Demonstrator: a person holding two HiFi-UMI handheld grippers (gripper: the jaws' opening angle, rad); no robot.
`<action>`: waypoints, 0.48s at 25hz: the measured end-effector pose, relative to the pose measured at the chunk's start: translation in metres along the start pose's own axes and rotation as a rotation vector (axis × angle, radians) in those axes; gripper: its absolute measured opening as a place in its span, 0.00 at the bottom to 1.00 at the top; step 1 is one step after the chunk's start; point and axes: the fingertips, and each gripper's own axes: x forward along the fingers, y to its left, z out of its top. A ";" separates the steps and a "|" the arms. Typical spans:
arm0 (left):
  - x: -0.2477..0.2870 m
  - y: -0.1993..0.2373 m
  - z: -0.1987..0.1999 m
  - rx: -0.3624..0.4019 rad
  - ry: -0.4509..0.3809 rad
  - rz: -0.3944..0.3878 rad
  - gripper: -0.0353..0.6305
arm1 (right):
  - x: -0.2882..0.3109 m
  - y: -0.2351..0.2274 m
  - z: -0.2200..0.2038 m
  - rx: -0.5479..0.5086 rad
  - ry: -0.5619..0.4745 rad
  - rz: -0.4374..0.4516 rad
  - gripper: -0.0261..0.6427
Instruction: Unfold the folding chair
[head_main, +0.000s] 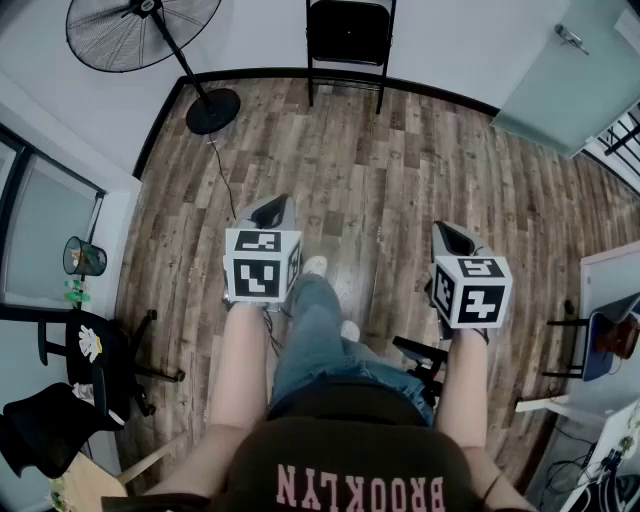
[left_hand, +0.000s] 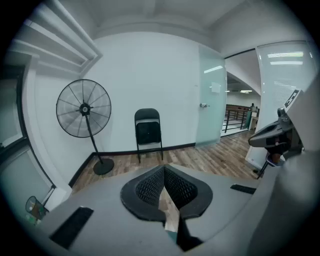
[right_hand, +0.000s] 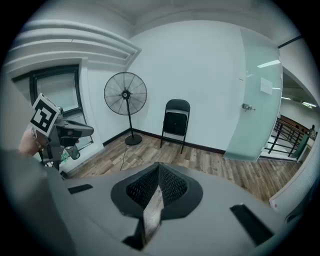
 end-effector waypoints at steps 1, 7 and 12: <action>-0.002 0.001 0.001 0.003 -0.002 0.000 0.05 | -0.002 0.001 0.002 -0.002 -0.003 0.001 0.04; -0.011 0.007 0.005 0.007 -0.008 0.007 0.05 | -0.008 0.008 0.011 -0.008 -0.022 0.005 0.04; -0.007 0.012 0.007 0.015 -0.019 0.000 0.05 | -0.003 -0.001 0.022 0.030 -0.070 -0.047 0.04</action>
